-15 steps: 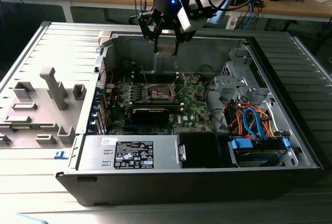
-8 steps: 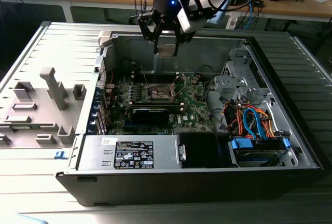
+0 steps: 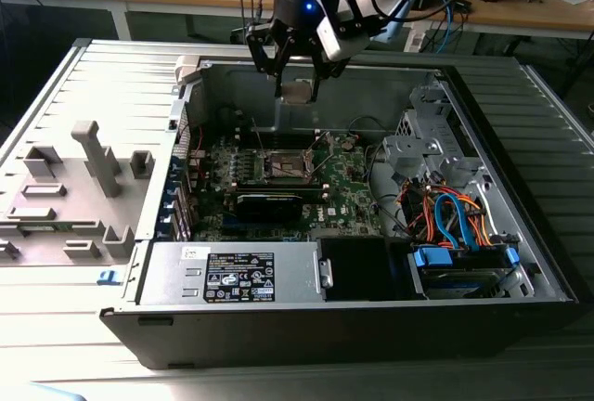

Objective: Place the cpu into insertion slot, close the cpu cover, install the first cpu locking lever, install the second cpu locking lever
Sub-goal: 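Place the cpu into insertion slot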

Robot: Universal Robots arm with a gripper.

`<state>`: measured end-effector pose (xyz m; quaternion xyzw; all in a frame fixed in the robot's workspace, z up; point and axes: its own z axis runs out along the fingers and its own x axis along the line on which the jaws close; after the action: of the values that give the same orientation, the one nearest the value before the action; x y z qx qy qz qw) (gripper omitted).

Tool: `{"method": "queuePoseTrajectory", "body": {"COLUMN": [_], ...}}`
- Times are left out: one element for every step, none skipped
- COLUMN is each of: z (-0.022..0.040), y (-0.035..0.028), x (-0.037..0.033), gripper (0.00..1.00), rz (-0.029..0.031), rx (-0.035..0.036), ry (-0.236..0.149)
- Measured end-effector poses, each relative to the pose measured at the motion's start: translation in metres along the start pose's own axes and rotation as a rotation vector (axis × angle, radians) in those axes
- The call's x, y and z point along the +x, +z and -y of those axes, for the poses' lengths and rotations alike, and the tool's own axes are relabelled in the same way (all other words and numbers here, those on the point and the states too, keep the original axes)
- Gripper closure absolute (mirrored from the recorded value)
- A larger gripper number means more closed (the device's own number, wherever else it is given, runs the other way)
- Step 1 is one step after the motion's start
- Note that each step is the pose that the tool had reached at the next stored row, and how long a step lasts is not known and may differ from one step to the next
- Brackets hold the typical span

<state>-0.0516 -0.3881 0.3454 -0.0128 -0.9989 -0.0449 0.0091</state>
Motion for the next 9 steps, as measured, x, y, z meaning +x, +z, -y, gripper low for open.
{"method": "queuePoseTrajectory", "body": {"z": [0.0003, 0.0004, 0.0006, 0.0010, 0.0012, 0.0015, 0.0017, 0.0018, 0.0022], "y": [0.0002, 0.0003, 0.0005, 0.0008, 0.0010, 0.0012, 0.0013, 0.0014, 0.0016], "x": [0.0001, 0.0001, 0.0002, 0.0002, 0.0003, 0.0004, 0.0004, 0.0004, 0.0006], "gripper": [0.45, 0.45, 0.45, 0.45, 0.45, 0.45, 0.45, 0.45, 0.45], "rz": [0.0000, 0.0000, 0.0000, 0.0000, 0.0000, 0.0000, -0.0001, 0.0000, 0.0000], "rx": [0.0000, 0.0001, 0.0001, 0.0001, 0.0001, 0.0001, 0.0001, 0.0001, 0.0001], "ry": [0.000, 0.000, 0.000, 0.000, 0.000, 0.000, 0.000, 0.000, 0.000]}}
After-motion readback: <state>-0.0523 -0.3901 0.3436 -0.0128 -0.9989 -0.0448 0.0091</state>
